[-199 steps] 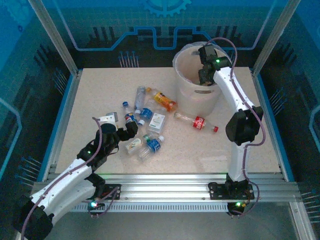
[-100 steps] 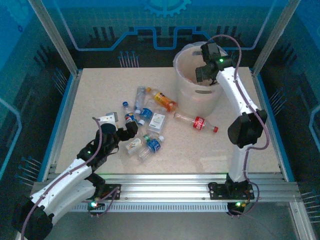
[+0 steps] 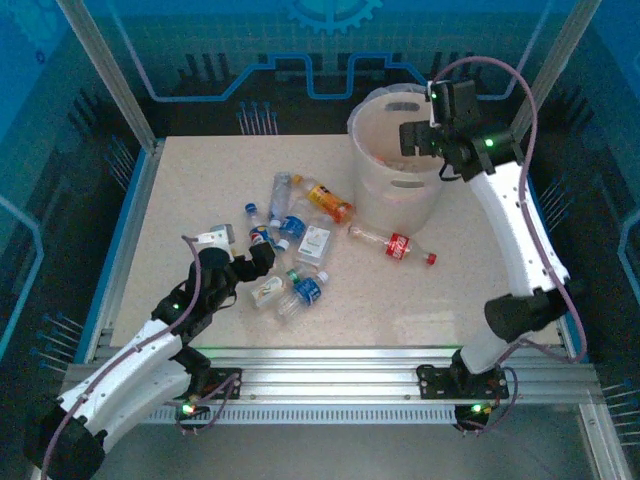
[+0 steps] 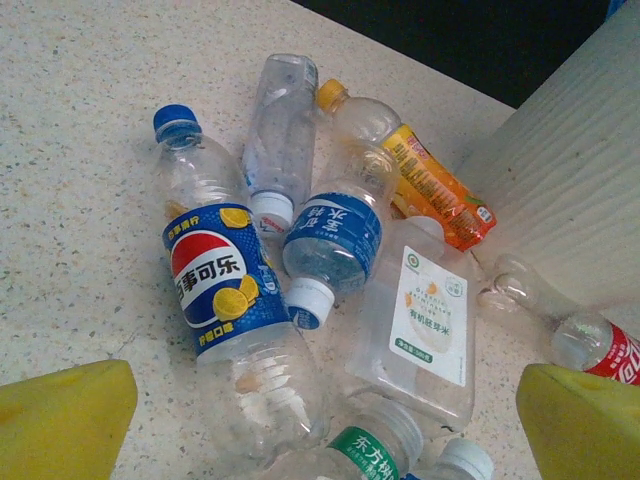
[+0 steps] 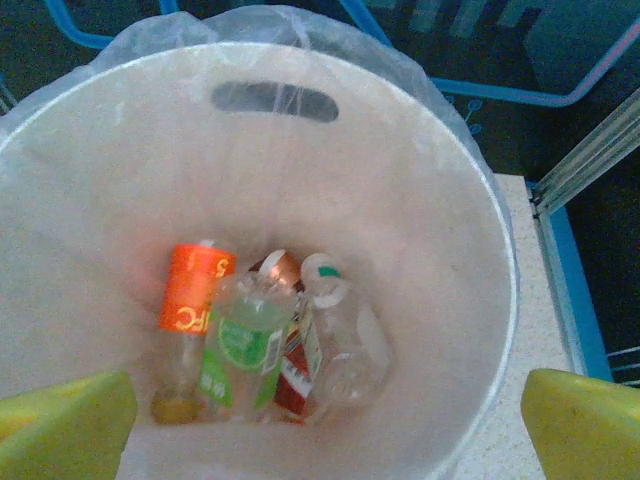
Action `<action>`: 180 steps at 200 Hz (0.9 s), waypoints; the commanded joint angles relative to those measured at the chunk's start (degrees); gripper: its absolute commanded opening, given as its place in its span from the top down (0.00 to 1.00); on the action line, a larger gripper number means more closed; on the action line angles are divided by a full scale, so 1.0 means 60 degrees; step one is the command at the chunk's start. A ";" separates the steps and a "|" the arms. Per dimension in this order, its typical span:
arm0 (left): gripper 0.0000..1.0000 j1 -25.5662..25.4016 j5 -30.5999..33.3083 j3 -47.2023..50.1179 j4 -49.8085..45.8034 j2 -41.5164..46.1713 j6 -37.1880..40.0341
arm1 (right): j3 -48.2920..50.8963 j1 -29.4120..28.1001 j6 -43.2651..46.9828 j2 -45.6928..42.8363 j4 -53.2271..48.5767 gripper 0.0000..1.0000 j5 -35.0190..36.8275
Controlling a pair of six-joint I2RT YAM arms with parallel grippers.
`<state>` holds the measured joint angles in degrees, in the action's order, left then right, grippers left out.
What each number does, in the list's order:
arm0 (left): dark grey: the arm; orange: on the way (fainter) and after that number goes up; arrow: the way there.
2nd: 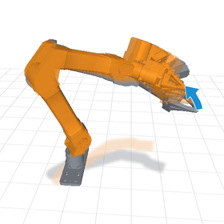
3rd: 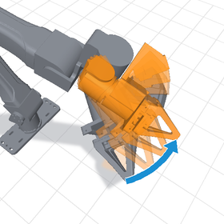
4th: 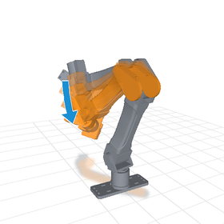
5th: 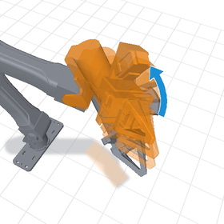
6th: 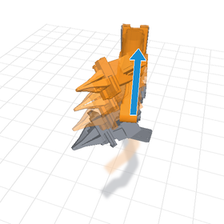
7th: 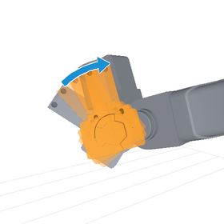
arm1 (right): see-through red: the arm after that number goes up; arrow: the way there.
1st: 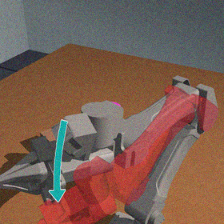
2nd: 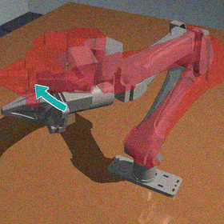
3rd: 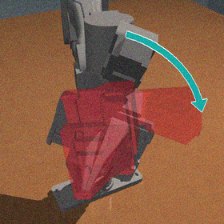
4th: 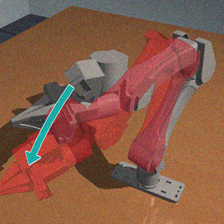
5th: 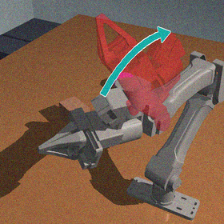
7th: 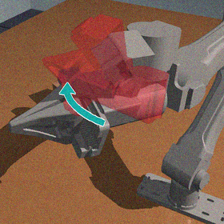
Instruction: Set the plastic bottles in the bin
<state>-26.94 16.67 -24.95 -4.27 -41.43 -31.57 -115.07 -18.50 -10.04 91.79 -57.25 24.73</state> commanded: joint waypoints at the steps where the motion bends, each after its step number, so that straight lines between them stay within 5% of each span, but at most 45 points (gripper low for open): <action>1: 0.01 0.0088 0.0122 0.0111 -0.0154 0.0207 0.0028 | 0.1103 -0.0219 -0.0376 -0.1142 0.0457 0.00 -0.0426; 102: 0.01 0.0103 -0.0058 0.0184 0.0181 0.0240 0.0025 | 0.8621 -0.0357 -0.0598 -0.6087 0.3003 0.00 -0.2065; 180: 0.01 0.0097 -0.0214 0.0153 0.0313 0.0050 0.0016 | 1.1675 0.0043 -0.0613 -0.4902 0.4733 0.00 -0.3106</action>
<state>-26.72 16.60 -24.23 -3.97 -40.93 -31.44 -46.81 -19.79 -13.96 59.29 -35.53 10.35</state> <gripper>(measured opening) 0.990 0.998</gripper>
